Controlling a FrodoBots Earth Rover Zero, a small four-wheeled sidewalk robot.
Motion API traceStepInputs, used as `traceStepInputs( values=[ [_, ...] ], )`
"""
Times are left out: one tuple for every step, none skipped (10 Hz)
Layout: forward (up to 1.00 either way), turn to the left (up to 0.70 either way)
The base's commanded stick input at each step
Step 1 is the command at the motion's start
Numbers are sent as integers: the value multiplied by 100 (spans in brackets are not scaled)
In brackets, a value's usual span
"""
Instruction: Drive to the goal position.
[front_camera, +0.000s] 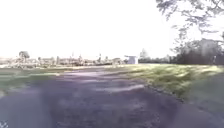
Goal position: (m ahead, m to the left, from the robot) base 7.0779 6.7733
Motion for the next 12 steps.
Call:
traceStepInputs(
  values=[
    [70, 0],
    [70, 0],
    [70, 0],
    [70, 0],
    [70, 0],
    [85, 8],
    [85, 17],
    [85, 26],
    [85, 0],
    [85, 0],
    [85, 0],
    [85, 0]
  ],
)
